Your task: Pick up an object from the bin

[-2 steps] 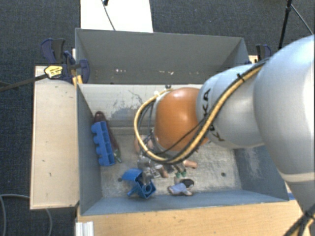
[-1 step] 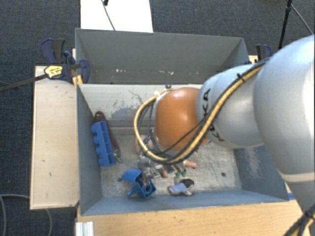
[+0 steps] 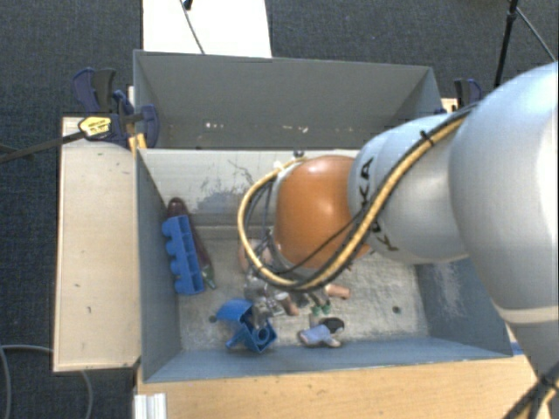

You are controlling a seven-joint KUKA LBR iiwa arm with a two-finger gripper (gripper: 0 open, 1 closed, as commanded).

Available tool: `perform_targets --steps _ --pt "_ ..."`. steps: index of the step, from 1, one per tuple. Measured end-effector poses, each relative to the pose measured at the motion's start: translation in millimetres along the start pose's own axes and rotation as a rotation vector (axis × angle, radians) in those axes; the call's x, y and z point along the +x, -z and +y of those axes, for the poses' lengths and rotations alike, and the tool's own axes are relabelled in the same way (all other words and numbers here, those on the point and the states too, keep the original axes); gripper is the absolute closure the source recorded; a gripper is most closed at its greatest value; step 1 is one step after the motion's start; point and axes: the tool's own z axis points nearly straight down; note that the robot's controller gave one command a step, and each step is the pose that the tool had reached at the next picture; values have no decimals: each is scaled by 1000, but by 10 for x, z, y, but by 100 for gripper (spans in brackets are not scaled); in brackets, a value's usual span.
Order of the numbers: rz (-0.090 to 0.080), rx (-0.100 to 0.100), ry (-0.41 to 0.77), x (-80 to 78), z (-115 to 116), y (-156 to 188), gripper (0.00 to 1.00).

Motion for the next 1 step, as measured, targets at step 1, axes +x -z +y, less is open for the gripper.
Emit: perform_targets --steps 1 --pt "0 0 -1 0 0 0 100"
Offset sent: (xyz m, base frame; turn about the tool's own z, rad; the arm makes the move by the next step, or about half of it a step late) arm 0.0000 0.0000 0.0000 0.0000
